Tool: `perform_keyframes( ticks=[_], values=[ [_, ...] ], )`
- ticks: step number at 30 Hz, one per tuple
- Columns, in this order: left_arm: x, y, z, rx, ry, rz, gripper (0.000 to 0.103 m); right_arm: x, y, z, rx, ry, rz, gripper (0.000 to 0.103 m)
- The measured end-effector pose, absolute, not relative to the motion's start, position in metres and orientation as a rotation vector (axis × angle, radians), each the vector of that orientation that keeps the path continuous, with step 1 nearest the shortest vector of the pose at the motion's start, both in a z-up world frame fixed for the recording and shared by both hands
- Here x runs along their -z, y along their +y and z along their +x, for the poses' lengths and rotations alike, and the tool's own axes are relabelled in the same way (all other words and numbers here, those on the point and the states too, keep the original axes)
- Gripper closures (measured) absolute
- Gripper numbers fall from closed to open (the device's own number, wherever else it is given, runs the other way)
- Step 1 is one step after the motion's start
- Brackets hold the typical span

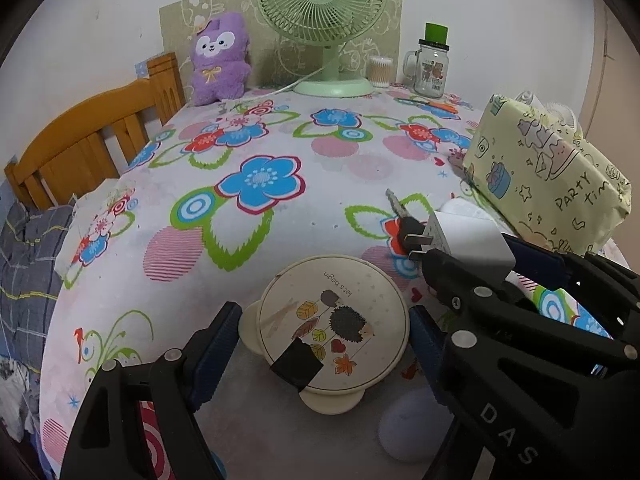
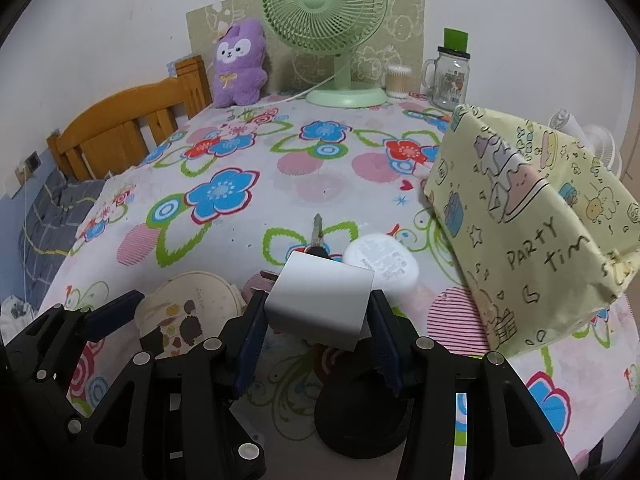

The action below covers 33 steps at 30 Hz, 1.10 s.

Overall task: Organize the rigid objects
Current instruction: 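Lift the white plug charger with the right tool, then carry the plug charger in the right tool while the left tool carries the round beige lid over the box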

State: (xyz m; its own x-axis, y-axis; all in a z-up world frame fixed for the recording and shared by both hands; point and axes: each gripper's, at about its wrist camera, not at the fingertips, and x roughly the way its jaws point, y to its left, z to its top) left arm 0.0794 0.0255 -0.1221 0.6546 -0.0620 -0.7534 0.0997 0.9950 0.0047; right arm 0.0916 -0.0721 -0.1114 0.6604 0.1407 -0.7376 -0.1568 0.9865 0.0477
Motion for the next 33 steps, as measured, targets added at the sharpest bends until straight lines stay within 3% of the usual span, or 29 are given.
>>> perform_keyframes(
  ticks=[33],
  values=[
    [0.054,-0.006,0.061,0.118,0.755,0.089,0.018,0.041,-0.106,0.068,-0.127,0.739,-0.001,0.050]
  ],
)
